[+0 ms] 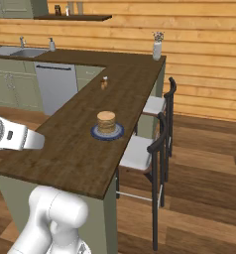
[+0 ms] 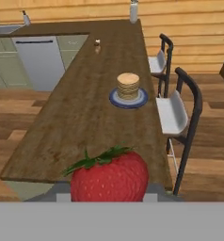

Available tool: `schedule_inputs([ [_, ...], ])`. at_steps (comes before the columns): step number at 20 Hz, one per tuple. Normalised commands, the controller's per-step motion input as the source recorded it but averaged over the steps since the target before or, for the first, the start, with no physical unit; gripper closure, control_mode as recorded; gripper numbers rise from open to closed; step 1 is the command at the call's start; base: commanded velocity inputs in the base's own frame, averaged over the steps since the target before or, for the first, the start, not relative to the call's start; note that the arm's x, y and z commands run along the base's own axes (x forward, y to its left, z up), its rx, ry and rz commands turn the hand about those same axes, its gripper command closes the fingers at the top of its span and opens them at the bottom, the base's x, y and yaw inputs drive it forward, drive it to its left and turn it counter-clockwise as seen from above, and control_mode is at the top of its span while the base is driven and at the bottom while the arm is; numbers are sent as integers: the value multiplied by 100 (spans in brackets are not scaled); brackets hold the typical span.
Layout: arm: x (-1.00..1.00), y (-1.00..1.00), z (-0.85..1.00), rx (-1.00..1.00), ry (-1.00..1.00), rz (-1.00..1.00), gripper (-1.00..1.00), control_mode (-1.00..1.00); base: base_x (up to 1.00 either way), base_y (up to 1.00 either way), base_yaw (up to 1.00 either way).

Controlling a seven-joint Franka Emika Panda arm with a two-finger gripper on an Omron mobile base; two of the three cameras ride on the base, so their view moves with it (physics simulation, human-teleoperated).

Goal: Take the strawberry from the fridge and place it on top of the pancake, located on the dining counter.

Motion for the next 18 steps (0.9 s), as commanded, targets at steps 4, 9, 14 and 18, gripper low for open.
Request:
schedule_inputs([
  [4,0,0,0,0,0,0,100,100,80,-48,-6],
  [9,0,0,0,0,0,0,100,100,72,-69,0],
  [14,0,0,0,0,0,0,100,100,99,38,-17],
  [18,0,0,0,0,0,0,100,100,99,37,-26],
])
